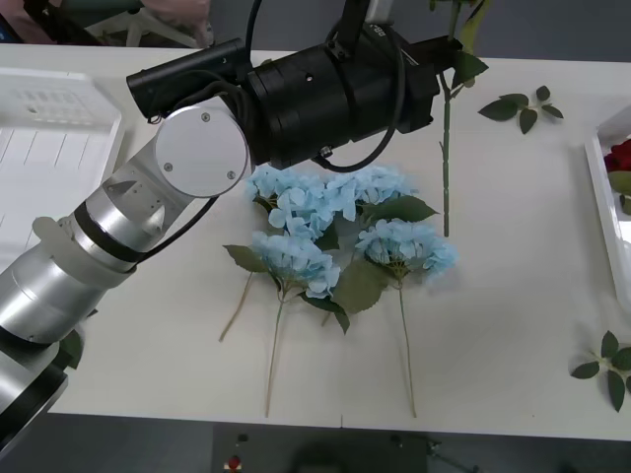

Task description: Put the red flowers into the right box and the blue flowers into the left box

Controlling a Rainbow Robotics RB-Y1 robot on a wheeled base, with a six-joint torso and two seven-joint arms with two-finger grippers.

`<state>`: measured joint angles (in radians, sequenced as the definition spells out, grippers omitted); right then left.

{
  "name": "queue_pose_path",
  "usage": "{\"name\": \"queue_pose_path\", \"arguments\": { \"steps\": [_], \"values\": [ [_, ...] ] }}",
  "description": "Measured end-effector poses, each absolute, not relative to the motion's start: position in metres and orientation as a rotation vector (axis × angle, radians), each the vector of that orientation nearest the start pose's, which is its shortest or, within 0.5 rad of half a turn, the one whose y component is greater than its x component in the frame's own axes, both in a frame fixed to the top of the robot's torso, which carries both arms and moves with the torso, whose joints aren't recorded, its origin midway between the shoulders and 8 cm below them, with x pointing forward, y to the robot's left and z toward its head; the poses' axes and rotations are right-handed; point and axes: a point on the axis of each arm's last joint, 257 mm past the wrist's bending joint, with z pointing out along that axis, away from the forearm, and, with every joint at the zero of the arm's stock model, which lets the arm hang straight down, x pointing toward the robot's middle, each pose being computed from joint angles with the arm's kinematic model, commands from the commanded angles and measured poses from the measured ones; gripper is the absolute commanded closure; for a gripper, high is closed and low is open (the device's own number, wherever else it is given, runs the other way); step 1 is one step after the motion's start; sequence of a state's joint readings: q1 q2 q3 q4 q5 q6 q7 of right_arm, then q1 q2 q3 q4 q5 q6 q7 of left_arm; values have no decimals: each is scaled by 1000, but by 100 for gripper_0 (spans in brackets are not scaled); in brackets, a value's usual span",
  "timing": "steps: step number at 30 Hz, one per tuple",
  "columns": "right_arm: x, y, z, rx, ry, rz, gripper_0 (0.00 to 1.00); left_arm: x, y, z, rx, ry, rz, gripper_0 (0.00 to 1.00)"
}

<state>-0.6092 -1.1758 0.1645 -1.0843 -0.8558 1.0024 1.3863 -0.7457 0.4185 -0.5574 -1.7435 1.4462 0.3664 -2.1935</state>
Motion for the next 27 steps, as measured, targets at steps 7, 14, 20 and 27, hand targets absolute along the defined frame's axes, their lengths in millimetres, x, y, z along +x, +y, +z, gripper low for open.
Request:
{"name": "queue_pose_path", "arguments": {
  "steps": [7, 14, 20, 27],
  "values": [
    [544, -660, -150, 393, 2258, -455, 100, 467, -127, 41, 857, 1205, -882, 100],
    [537, -679, -187, 350, 2259, -564, 97, 467, -127, 41, 857, 1205, -882, 100],
    [540, -673, -194, 369, 2252, -535, 52, 467, -127, 41, 857, 1205, -882, 100],
    [543, -665, -196, 406, 2248, -467, 31, 467, -127, 41, 857, 1205, -882, 100]
  ]
}}
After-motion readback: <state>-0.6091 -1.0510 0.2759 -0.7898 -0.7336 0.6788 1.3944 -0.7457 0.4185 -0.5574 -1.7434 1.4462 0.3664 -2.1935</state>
